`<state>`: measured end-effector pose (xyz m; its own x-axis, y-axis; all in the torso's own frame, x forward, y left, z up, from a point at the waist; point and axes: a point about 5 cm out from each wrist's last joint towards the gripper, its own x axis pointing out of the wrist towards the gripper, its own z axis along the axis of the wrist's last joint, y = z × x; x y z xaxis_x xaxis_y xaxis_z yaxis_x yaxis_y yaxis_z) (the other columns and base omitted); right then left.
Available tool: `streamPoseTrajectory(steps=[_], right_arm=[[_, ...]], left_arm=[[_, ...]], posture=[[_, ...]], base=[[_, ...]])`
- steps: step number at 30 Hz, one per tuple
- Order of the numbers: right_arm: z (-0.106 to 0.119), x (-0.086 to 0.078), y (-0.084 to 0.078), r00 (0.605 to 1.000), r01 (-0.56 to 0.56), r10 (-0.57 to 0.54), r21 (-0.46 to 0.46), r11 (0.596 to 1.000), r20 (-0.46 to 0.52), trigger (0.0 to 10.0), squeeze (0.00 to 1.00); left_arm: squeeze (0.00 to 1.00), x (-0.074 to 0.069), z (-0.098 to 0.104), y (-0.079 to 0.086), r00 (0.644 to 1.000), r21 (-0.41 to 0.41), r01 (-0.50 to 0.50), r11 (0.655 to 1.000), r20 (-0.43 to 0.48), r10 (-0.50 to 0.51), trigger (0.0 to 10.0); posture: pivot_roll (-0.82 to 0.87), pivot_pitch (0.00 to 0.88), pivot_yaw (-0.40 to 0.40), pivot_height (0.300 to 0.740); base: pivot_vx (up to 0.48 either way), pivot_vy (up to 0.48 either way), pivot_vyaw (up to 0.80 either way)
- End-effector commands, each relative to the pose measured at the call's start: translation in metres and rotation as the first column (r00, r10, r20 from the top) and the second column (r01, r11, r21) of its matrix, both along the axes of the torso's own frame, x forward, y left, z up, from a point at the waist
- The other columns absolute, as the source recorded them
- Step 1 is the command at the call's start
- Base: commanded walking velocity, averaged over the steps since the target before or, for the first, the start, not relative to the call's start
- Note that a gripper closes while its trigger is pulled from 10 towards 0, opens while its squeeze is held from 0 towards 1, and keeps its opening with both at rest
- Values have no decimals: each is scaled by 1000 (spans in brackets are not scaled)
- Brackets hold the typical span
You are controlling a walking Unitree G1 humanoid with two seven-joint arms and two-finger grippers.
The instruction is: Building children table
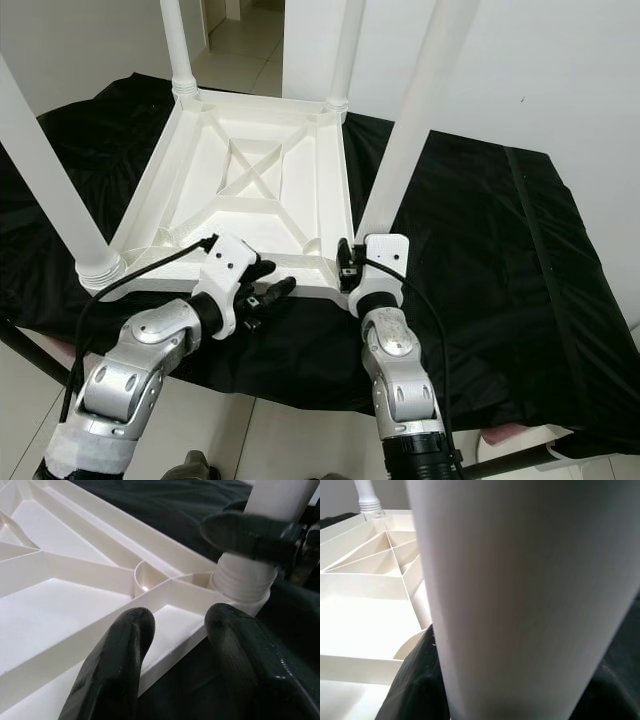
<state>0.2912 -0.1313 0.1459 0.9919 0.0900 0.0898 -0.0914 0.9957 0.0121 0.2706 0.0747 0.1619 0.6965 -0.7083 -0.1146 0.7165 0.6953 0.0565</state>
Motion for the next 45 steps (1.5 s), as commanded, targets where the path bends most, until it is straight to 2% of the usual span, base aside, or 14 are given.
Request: streamPoseTrajectory(steps=[1, 2, 3, 10, 11, 12, 13, 20, 21, 27, 28, 29, 40, 45], right_arm=[[-5, 3, -15, 1000, 5, -5, -6, 1000, -24, 10000, 827], [-5, 3, -15, 1000, 5, -5, -6, 1000, -24, 10000, 827], [-3, 4, -19, 1000, -23, 23, -6, 1000, -15, 10000, 1000], [7, 9, -31, 982, -188, 189, -32, 982, 20, 10000, 1000], [9, 10, -32, 965, -262, 262, -22, 965, 15, 10000, 631], [9, 10, -32, 965, -262, 262, -22, 965, 15, 10000, 631], [9, 11, -33, 946, -323, 323, -46, 945, 5, 10000, 0], [8, 14, -37, 851, -524, 523, -103, 845, -36, 10000, 0], [6, 15, -38, 804, -594, 592, -133, 793, -62, 10000, 0], [1, 24, -40, 762, -647, 639, -195, 737, -109, 10000, 0], [0, 26, -40, 764, -644, 635, -206, 737, -116, 5490, 0], [-1, 29, -42, 763, -646, 635, -207, 735, -123, 0, 0], [-6, 30, -47, 765, -644, 633, -162, 748, -122, 0, 0], [-18, 32, -45, 840, -542, 526, -142, 829, -135, 0, 0]], left_arm=[[0, -2, 2, -2, 1000, -15, 16, 1000, -10, -17, 10000], [0, -2, 2, -2, 1000, -15, 16, 1000, -10, -17, 10000], [0, -2, 2, -2, 1000, -16, 9, 1000, -11, -9, 10000], [0, -1, 1, -5, 1000, -11, -20, 1000, -10, 20, 10000], [0, -2, 1, -7, 1000, -11, -18, 1000, -11, 18, 10000], [0, -2, 1, -7, 1000, -11, -18, 1000, -11, 18, 10000], [0, -2, 1, -8, 1000, -21, -13, 1000, -23, 13, 10000], [0, -7, -3, -11, 998, 5, 49, 999, -40, -49, 10000], [0, -12, -5, -13, 996, 23, 86, 996, -38, -85, 10000], [0, -16, -6, -12, 992, 9, 110, 994, -59, -110, 10000], [0, -16, -5, -12, 992, 3, 111, 994, -59, -110, 10000], [0, -17, -4, -13, 992, -1, 112, 994, -57, -112, 10000], [0, -21, -6, -14, 993, 2, 103, 995, -59, -102, 10000], [0, -21, -7, -14, 993, 7, 104, 995, -63, -104, 10000]], posture=[[101, 45, -52, 740], [101, 45, -52, 740], [105, 48, -52, 740], [113, 43, -56, 740], [114, 43, -59, 740], [114, 43, -59, 740], [116, 38, -62, 740], [120, 29, -69, 740], [120, 29, -69, 740], [127, 19, -74, 740], [127, 19, -74, 740], [135, 17, -80, 740], [150, 12, -93, 740], [150, 6, -95, 740]], base=[[0, 0, 0], [0, 0, 0], [0, 0, 0], [0, 0, 0], [0, 0, 0], [0, 0, 0], [0, 0, 0], [0, 0, 0], [0, 0, 0], [0, 0, 0], [0, 0, 0], [0, 0, 0], [0, 0, 0], [0, 0, 0]])
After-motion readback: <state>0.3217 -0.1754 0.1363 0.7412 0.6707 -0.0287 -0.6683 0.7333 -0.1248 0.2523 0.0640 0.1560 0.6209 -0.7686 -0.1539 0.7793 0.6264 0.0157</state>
